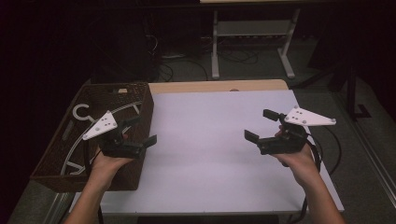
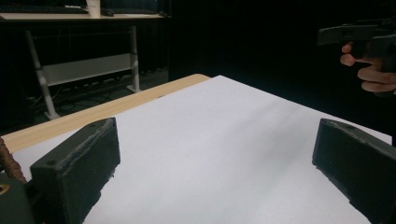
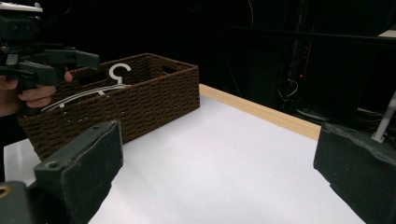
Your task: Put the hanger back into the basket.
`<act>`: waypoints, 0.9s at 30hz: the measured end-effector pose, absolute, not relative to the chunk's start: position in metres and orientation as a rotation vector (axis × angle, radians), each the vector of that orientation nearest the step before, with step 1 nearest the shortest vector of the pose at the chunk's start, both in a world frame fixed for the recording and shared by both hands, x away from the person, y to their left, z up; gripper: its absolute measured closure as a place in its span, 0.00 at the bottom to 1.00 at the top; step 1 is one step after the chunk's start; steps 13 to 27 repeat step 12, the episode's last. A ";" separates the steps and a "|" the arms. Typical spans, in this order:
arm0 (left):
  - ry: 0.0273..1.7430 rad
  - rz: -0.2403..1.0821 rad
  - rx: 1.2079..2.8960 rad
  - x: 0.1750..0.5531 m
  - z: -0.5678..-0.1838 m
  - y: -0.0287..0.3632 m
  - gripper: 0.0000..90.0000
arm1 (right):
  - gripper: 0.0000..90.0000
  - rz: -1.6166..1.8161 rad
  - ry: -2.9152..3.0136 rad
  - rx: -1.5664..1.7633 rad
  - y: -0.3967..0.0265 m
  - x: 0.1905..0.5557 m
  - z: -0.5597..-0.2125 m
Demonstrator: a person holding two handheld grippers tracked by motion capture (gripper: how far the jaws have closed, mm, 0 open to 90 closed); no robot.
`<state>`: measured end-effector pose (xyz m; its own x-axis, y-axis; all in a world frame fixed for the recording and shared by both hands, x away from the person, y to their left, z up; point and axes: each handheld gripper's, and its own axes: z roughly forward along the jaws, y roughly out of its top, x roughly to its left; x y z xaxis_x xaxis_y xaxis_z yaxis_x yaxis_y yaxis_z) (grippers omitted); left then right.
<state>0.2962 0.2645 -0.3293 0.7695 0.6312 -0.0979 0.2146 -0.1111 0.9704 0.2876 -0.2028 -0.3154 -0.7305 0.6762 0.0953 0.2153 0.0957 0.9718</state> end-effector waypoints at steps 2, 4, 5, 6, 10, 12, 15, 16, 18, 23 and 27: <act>0.679 0.399 1.682 0.296 -0.330 0.264 0.00 | 0.01 1.671 2.009 0.879 -0.202 0.287 -0.316; 0.678 0.399 1.692 0.296 -0.331 0.264 0.00 | 0.01 1.668 2.010 0.876 -0.202 0.288 -0.316; 0.680 0.396 1.691 0.297 -0.331 0.263 0.00 | 0.01 1.669 2.012 0.879 -0.202 0.287 -0.316; 0.680 0.396 1.690 0.297 -0.332 0.263 0.00 | 0.01 1.670 2.010 0.876 -0.202 0.288 -0.316; 0.677 0.396 1.690 0.297 -0.331 0.264 0.00 | 0.01 1.664 2.018 0.888 -0.202 0.287 -0.316; 0.674 0.397 1.690 0.296 -0.330 0.264 0.00 | 0.01 1.665 2.015 0.883 -0.202 0.288 -0.317; 0.674 0.397 1.690 0.296 -0.330 0.264 0.00 | 0.01 1.665 2.015 0.883 -0.202 0.288 -0.317; 0.674 0.397 1.690 0.296 -0.330 0.264 0.00 | 0.01 1.665 2.015 0.883 -0.202 0.288 -0.317; 0.674 0.397 1.690 0.296 -0.330 0.264 0.00 | 0.01 1.665 2.015 0.883 -0.202 0.288 -0.317; 0.674 0.397 1.690 0.296 -0.330 0.264 0.00 | 0.01 1.665 2.015 0.883 -0.202 0.288 -0.317; 0.674 0.397 1.690 0.296 -0.330 0.264 0.00 | 0.01 1.665 2.015 0.883 -0.202 0.288 -0.317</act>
